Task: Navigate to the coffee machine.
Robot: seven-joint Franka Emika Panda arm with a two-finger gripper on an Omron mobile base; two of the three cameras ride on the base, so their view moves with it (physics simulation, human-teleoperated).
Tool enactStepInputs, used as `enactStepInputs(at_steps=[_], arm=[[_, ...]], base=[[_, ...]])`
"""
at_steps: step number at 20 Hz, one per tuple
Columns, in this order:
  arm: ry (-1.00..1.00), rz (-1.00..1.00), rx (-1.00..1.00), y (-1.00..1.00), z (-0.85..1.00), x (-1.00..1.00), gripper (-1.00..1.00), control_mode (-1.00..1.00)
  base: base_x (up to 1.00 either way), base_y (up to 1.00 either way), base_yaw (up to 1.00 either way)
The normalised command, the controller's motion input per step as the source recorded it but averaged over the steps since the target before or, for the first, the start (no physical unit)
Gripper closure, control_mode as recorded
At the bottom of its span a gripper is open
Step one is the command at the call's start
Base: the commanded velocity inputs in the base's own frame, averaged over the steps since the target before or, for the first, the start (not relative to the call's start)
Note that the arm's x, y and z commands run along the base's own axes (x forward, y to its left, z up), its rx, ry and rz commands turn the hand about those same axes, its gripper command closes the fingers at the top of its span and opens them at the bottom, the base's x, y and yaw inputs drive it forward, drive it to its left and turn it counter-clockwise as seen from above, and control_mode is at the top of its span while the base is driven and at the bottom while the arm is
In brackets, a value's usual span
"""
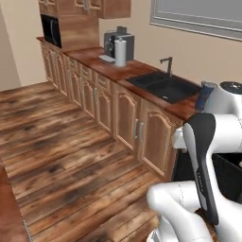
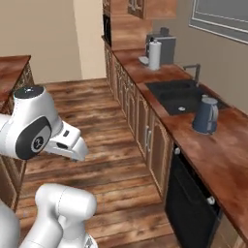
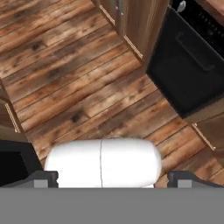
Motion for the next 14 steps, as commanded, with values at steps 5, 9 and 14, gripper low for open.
enactStepInputs(at_steps=[5,9,14], arm=[[0.0,0.0,0.0,0.0,0.0,0.0,-1.0,1.0],[0.0,0.0,0.0,0.0,0.0,0.0,-1.0,1.0],[0.0,0.0,0.0,0.0,0.0,0.0,-1.0,1.0]], base=[[0.0,0.0,0.64],[0.14,-0.01,0.11],[0.4,-0.03,0.1]])
